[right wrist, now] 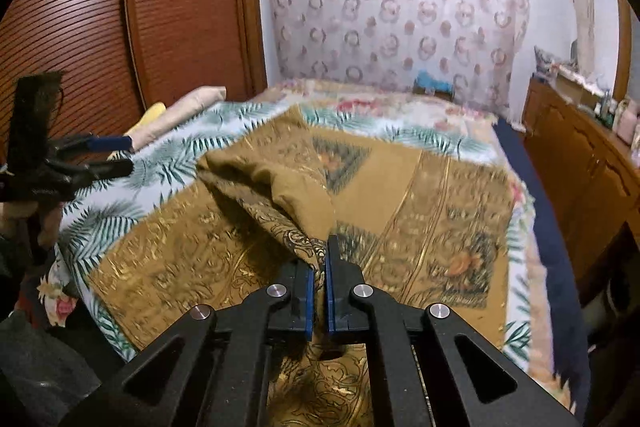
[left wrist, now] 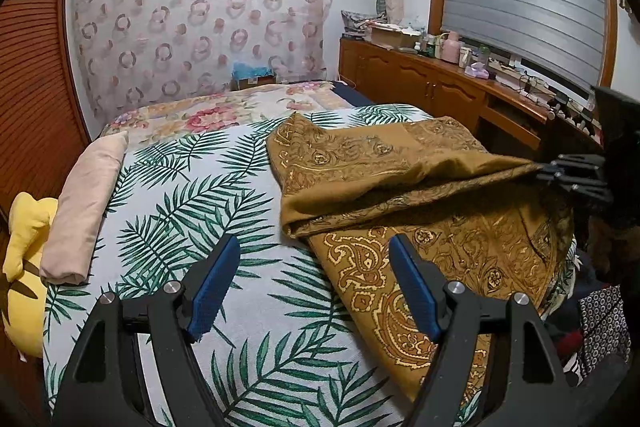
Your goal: Fold small clothes
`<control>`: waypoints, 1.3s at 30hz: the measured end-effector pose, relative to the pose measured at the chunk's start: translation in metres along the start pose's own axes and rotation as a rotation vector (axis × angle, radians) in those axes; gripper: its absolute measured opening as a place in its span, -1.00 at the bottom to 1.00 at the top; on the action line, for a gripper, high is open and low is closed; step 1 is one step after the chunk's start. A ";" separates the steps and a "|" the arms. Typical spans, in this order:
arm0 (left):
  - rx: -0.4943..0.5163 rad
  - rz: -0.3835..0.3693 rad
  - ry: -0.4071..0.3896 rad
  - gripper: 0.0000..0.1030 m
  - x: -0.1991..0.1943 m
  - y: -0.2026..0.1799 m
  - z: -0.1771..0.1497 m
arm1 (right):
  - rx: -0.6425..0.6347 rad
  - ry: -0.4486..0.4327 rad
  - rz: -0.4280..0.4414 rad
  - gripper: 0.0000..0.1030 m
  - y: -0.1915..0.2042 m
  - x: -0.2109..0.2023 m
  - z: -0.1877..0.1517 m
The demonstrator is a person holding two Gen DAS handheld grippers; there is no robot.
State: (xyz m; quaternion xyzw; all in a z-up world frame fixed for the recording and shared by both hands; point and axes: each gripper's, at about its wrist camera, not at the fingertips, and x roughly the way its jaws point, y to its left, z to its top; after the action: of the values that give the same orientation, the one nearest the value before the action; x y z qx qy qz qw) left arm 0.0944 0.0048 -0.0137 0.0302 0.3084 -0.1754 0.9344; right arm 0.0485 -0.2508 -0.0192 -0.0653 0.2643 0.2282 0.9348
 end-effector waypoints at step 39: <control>-0.014 -0.044 0.000 0.51 0.012 -0.021 0.003 | 0.027 0.097 -0.145 -0.02 -0.013 -0.058 -0.027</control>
State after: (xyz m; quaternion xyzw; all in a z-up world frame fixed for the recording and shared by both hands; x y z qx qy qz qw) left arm 0.0980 -0.0189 -0.0170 0.0168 0.3102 -0.1935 0.9306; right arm -0.0018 -0.2916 -0.0123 -0.0827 0.3071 0.1528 0.9357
